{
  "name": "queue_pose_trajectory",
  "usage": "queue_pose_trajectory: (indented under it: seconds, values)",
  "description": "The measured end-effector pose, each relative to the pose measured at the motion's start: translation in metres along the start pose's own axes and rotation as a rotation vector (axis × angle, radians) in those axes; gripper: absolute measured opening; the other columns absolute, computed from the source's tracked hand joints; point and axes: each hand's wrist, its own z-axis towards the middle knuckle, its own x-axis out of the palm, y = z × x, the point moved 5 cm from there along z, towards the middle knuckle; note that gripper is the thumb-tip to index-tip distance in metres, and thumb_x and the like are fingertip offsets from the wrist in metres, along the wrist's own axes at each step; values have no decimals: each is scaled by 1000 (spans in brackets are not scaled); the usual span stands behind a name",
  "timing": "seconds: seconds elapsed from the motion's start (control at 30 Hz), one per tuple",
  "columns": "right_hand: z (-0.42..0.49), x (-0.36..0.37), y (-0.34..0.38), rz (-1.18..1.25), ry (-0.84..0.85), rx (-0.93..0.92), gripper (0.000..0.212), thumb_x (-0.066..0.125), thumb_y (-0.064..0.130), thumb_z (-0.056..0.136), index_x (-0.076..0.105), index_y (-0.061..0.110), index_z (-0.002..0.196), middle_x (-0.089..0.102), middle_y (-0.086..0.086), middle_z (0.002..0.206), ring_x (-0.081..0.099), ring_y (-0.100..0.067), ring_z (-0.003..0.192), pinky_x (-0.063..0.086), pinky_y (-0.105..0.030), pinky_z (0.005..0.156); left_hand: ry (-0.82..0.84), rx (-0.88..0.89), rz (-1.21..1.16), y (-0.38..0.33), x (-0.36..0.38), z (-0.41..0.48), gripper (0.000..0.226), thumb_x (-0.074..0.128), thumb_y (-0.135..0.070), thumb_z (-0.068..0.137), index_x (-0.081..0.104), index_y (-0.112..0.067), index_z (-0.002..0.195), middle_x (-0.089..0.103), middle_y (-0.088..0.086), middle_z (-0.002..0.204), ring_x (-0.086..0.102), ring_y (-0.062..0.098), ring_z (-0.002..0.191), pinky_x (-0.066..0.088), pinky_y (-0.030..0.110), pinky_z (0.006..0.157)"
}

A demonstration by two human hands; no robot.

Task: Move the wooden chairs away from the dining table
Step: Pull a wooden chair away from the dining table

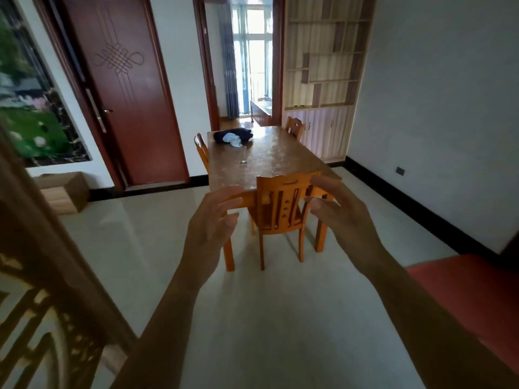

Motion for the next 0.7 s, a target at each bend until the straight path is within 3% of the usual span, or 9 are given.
queue_pose_trajectory:
  seconds: [0.07, 0.13, 0.23, 0.33, 0.43, 0.53, 0.6, 0.7]
  values:
    - [35, -4, -21, -20, -23, 31, 56, 69, 51, 81, 57, 34, 133, 61, 19, 131, 60, 3, 116, 54, -18, 80, 18, -10, -9, 29, 5, 37, 45, 63, -68, 89, 62, -47, 128, 62, -1, 140, 59, 28, 131, 54, 46, 103]
    - [68, -9, -42, -22, -47, 57, 59, 67, 54, 79, 57, 34, 133, 60, 9, 138, 59, -11, 124, 52, -32, 93, 49, -4, -22, 57, 11, 75, 58, 62, -66, 89, 59, -30, 134, 59, 11, 141, 59, 27, 131, 54, 46, 103]
    - [113, -15, -78, -34, -81, 104, 65, 70, 57, 78, 56, 29, 136, 59, 4, 140, 57, -15, 126, 51, -35, 96, 128, -47, -80, 102, 31, 124, 87, 64, -65, 87, 47, 2, 139, 53, 24, 141, 60, 23, 130, 56, 30, 95]
    - [155, -26, -120, -46, -83, 155, 66, 69, 53, 77, 54, 27, 136, 58, 1, 141, 57, -19, 128, 52, -37, 98, 183, -61, -140, 150, 55, 167, 102, 65, -67, 86, 38, 16, 139, 49, 31, 142, 59, 34, 130, 56, 37, 98]
    - [201, -40, -169, -12, -56, 204, 66, 70, 53, 75, 55, 29, 135, 60, -1, 139, 57, -20, 128, 51, -39, 99, 224, -68, -169, 198, 79, 206, 85, 65, -56, 91, 41, 10, 138, 57, 14, 138, 63, 20, 127, 57, 31, 93]
    - [254, -59, -219, -28, -42, 200, 71, 72, 59, 72, 55, 33, 135, 61, 16, 131, 58, -12, 124, 54, -33, 94, 185, -84, -103, 253, 101, 247, 53, 68, -42, 96, 49, -10, 134, 66, -18, 131, 63, 12, 125, 60, 32, 91]
    - [290, -75, -251, -13, -25, 193, 73, 73, 64, 68, 56, 37, 133, 60, 21, 128, 59, -9, 122, 57, -24, 85, 156, -120, -31, 290, 117, 273, 43, 67, -37, 95, 53, -22, 133, 66, -22, 128, 64, 14, 124, 60, 41, 94]
    - [345, -92, -291, -13, 23, 206, 78, 73, 69, 64, 56, 36, 133, 58, 9, 138, 58, -15, 124, 55, -35, 93, 125, -164, 85, 328, 135, 311, 57, 68, -54, 90, 55, -23, 136, 65, -9, 134, 64, 20, 125, 59, 45, 96]
